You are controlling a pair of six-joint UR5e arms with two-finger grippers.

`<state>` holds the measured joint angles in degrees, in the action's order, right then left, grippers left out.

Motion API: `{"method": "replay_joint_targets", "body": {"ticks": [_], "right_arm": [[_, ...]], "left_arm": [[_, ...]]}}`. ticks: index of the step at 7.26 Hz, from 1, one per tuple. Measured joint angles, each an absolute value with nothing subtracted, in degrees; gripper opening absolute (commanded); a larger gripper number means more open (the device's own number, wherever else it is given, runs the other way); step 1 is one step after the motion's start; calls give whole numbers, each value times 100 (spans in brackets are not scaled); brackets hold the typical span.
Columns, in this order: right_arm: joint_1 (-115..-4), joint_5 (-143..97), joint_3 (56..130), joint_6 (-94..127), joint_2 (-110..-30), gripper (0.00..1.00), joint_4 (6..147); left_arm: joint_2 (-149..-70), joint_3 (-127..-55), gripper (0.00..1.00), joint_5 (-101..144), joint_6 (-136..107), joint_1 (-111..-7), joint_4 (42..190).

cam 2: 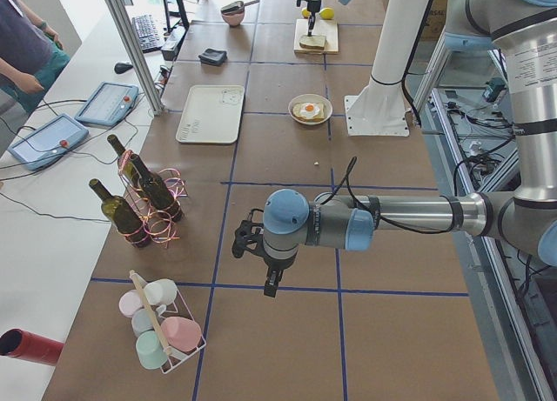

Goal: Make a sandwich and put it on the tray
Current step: 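Grasp the bread slice on the wooden board with the right gripper, then lift the bread slice and carry it over the egg plate with the right gripper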

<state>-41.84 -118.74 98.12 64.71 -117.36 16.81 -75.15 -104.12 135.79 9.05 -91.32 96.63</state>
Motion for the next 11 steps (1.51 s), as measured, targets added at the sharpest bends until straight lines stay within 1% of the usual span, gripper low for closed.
{"method": "replay_joint_targets", "body": {"ticks": [4,6,8,11], "right_arm": [[-4301,-12357,9816,6424,-11762,0,1247],[-4859,-13172,9857,6426,-11646,0,1015],[-5332,-13869,9912,6460,-11125,0,1012],[-5372,-14015,9960,6902,-9851,0,1518]], "left_arm": [[-7515,-10417,100,13579,905,-9132,9668],[-7515,-10415,100,13579,905,-9132,9663],[-7515,-10412,100,13579,905,-9132,9660],[-7493,-10401,100,13579,905,-9137,9649]]}}
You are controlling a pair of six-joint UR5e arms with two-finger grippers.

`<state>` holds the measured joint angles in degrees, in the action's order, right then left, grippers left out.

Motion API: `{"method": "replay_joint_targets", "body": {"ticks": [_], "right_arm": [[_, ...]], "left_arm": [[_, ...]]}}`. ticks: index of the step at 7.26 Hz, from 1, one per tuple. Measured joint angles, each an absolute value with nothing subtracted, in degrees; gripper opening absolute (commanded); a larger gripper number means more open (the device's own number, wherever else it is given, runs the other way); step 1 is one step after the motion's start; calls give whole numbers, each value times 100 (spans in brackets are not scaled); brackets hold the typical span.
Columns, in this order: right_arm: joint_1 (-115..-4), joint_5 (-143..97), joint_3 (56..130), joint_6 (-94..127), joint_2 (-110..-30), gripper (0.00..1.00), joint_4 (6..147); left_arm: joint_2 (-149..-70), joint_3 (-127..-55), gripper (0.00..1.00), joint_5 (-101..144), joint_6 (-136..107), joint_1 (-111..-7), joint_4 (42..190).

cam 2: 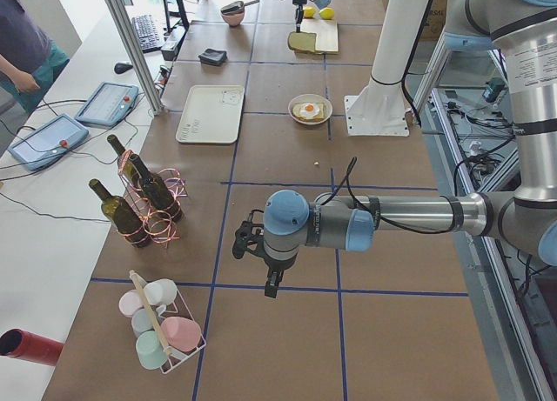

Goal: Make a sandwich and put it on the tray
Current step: 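Lift the bread slice and carry it over the egg plate with the right gripper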

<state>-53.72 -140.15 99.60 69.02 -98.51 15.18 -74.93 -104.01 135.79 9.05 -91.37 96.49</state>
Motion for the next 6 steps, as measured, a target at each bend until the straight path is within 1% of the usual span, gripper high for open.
{"method": "replay_joint_targets", "body": {"ticks": [2,4,6], "right_arm": [[-5092,-13839,9965,7496,-8825,0,1972],[-4388,-13029,9967,7850,-7890,0,2523],[-3468,-11817,9954,8008,-7463,0,2749]], "left_arm": [[-7482,-10398,100,13579,905,-9139,9638],[-7480,-10399,100,13579,903,-9138,9645],[-7480,-10405,100,13579,903,-9139,9656]]}}
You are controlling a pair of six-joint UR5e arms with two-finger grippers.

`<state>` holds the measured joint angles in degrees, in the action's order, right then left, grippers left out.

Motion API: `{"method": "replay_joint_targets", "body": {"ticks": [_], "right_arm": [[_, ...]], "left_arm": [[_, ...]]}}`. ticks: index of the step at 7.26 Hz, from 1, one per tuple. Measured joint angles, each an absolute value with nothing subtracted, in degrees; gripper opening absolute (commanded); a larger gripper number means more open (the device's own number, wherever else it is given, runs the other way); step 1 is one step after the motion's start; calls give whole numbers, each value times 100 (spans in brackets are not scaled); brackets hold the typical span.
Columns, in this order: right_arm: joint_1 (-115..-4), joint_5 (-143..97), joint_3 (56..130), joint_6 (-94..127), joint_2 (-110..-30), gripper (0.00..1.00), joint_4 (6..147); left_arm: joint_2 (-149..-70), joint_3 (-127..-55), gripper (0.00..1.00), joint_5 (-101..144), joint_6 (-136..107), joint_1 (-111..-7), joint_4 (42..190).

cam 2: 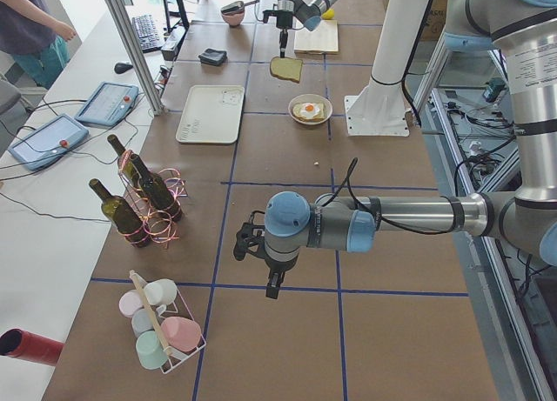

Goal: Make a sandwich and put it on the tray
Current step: 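Lift the bread slice and carry it over the egg plate with the right gripper, then lower the bread onto the egg and open the right gripper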

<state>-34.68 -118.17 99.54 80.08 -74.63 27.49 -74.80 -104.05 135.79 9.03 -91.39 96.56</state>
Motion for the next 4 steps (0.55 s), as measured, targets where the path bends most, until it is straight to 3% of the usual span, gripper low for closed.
{"method": "replay_joint_targets", "body": {"ticks": [4], "right_arm": [[-2295,-10468,9899,8053,-7293,0,2793]], "left_arm": [[-7480,-10406,100,13579,899,-9136,9659]]}}
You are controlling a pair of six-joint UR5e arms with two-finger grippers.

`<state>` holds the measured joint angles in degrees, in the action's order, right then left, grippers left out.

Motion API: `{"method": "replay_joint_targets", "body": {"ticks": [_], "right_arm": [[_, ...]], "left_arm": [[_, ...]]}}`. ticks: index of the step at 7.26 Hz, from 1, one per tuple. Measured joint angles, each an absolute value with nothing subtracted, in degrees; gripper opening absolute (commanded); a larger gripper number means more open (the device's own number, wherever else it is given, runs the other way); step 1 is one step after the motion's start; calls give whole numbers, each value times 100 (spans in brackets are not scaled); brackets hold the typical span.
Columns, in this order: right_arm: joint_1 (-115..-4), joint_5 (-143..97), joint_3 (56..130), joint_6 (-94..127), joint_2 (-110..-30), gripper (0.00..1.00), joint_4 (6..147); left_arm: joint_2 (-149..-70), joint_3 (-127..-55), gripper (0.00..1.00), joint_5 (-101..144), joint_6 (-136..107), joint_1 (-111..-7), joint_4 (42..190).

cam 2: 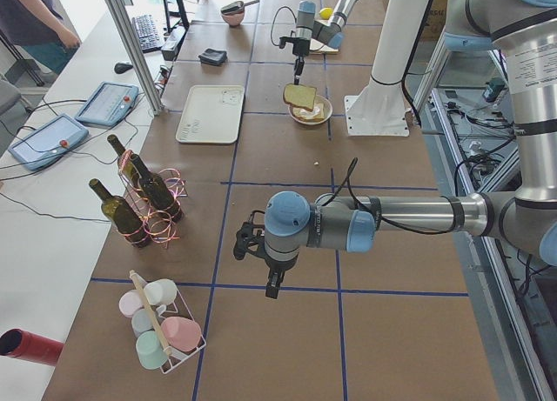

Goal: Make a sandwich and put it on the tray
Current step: 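Lower the bread onto the egg and open the right gripper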

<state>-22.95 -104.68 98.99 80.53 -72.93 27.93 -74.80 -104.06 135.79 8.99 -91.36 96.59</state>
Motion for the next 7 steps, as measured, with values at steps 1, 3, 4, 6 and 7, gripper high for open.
{"method": "replay_joint_targets", "body": {"ticks": [1,3,4,6,7], "right_arm": [[-2161,-10327,9895,8052,-7290,0,2794],[-1969,-10179,9843,8051,-7310,0,2795],[-1931,-10162,9847,8048,-7312,0,2791],[-1941,-10201,10037,8043,-7300,0,2786],[-1954,-10227,10168,8040,-7297,0,2791]], "left_arm": [[-7481,-10409,100,13579,902,-9135,9661],[-7487,-10414,100,13579,905,-9135,9667],[-7487,-10418,100,13579,905,-9135,9668],[-7497,-10422,100,13579,904,-9132,9681],[-7501,-10422,100,13579,900,-9132,9716]]}}
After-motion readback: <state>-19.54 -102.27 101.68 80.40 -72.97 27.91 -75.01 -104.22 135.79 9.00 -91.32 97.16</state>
